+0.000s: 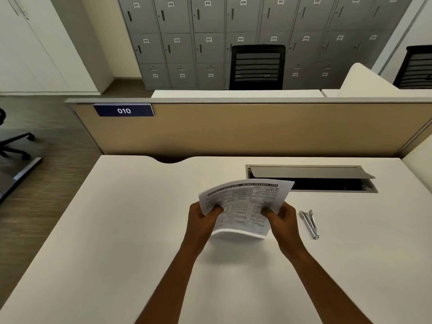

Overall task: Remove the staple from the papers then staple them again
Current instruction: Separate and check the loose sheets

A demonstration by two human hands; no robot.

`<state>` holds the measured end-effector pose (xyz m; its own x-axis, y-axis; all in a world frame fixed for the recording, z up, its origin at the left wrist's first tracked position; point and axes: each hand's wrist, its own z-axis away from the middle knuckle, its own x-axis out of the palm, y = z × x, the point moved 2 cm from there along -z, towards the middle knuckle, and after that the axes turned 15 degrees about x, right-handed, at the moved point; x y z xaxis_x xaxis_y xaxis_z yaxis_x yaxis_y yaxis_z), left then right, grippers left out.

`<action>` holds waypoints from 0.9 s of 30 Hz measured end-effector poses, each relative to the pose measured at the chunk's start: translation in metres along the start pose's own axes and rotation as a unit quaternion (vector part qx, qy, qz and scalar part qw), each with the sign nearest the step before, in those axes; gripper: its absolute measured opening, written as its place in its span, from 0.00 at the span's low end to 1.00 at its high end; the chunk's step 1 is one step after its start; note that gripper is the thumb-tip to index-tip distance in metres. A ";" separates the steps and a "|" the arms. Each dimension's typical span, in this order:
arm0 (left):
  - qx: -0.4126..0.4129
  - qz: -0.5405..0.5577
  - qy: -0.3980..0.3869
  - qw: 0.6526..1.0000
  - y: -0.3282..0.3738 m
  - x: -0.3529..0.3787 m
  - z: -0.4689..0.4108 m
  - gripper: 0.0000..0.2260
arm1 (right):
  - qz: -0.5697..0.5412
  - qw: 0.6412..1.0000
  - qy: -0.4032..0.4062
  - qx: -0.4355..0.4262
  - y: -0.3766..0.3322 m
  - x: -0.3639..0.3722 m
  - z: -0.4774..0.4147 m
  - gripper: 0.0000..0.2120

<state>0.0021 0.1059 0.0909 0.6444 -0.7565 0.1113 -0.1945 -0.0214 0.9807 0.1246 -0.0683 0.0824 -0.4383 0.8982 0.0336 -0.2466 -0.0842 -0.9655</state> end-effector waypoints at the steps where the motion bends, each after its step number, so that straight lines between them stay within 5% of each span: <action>1: 0.004 0.001 -0.002 1.000 0.002 -0.001 -0.002 0.12 | 0.001 1.000 -0.005 -0.005 -0.003 0.000 -0.001 0.17; 18: -0.040 -0.050 0.029 0.998 -0.027 -0.001 0.016 0.12 | 0.041 0.999 0.001 0.015 0.030 0.002 0.004 0.14; 27: 0.015 -0.134 -0.067 0.989 -0.008 -0.019 -0.001 0.08 | -0.002 0.999 0.008 -0.036 -0.003 -0.012 0.004 0.13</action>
<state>-0.0082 0.1209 0.0809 0.5717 -0.8014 -0.1757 -0.0533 -0.2500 0.9668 0.1271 -0.0808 0.0861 -0.4236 0.9052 0.0348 -0.1853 -0.0490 -0.9815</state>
